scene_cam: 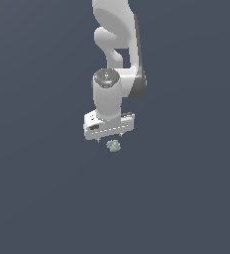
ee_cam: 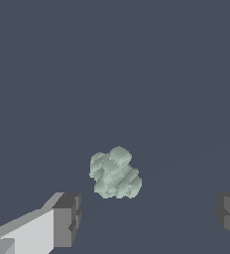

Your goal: Pick up the object and move it to a goal position.

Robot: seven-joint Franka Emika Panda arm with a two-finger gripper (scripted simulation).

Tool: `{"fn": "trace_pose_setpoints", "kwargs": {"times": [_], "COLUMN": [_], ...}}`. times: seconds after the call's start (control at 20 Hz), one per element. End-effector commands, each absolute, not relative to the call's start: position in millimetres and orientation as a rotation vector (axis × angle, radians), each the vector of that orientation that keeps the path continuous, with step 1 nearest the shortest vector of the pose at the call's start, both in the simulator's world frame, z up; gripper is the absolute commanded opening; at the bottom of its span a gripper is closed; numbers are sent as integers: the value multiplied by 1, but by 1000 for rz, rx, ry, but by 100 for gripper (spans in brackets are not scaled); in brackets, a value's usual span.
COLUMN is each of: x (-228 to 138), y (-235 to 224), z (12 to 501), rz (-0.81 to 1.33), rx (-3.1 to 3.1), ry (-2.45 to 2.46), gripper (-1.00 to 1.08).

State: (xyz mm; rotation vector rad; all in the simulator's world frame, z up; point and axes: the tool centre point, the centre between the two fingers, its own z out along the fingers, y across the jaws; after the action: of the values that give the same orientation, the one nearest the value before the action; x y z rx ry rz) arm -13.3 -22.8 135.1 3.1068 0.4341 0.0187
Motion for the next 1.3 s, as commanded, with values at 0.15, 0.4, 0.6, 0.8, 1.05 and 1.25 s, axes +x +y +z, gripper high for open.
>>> {"fn": "trace_pose_setpoints", "kwargs": {"times": [0.15, 0.4, 0.6, 0.8, 1.05, 1.25], "x": [-20, -26, -29, -31, -32, -32], "y": [-17, -13, -10, -8, -7, -8], "z": [116, 102, 94, 90, 88, 85], "rz": [9, 4, 2, 0, 0, 0], "rx": [3059, 3012, 2981, 2960, 2950, 2952], "ry": [693, 880, 985, 1051, 1081, 1073], "gripper": [100, 100, 100, 100, 100, 100]}}
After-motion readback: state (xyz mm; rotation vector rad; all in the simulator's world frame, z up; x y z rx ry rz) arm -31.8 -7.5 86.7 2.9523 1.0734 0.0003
